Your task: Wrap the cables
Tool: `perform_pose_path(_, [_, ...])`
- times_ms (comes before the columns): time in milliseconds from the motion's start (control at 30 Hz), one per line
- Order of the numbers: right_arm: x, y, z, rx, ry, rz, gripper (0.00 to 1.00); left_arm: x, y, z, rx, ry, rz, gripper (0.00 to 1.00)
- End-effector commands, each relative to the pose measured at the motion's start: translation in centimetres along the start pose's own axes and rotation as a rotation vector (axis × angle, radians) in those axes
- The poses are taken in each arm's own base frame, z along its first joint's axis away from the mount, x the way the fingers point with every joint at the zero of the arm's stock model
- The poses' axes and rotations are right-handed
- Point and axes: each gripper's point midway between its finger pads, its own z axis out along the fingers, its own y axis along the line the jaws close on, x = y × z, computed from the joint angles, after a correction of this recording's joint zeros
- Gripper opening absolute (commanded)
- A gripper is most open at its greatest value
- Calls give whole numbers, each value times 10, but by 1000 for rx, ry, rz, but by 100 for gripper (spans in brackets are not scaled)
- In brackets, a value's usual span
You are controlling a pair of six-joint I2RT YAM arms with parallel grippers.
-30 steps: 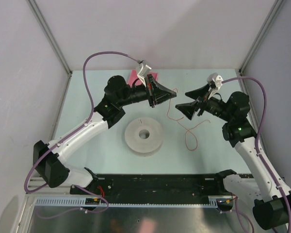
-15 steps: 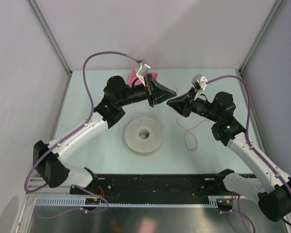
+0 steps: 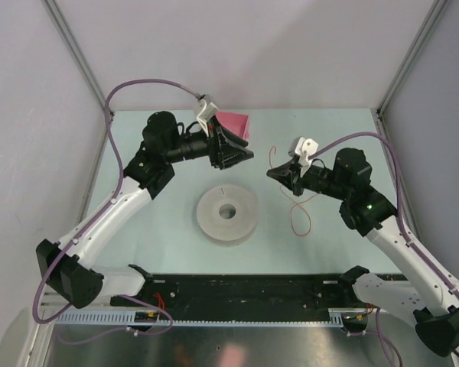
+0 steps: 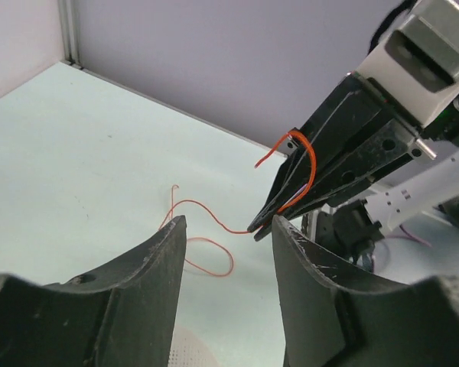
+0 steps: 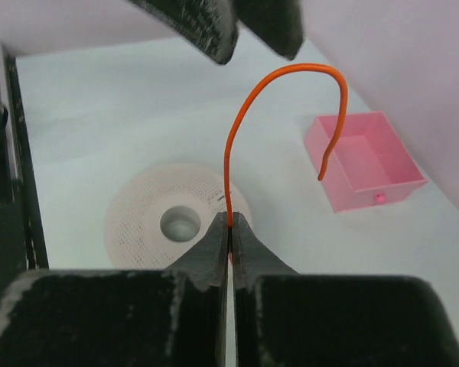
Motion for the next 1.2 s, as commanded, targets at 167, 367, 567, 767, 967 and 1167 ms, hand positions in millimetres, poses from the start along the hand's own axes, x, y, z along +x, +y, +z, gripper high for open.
perform_pose_path(167, [20,15,-1,-40,150,-264,0,-12,-40,-12,115,48,6,56])
perform_pose_path(367, [28,20,2,-50,201,-353,0,10,-47,-6,138,117,-69,55])
perform_pose_path(567, [32,21,4,-46,223,-392,0,34,-42,-1,117,200,-118,50])
perform_pose_path(767, [33,20,4,-37,235,-410,0,49,-38,-2,85,247,-108,38])
perform_pose_path(967, [31,21,4,-38,229,-416,0,53,-42,-2,104,262,-99,6])
perform_pose_path(1167, [25,14,2,16,217,-402,45,66,-45,-7,115,289,-134,0])
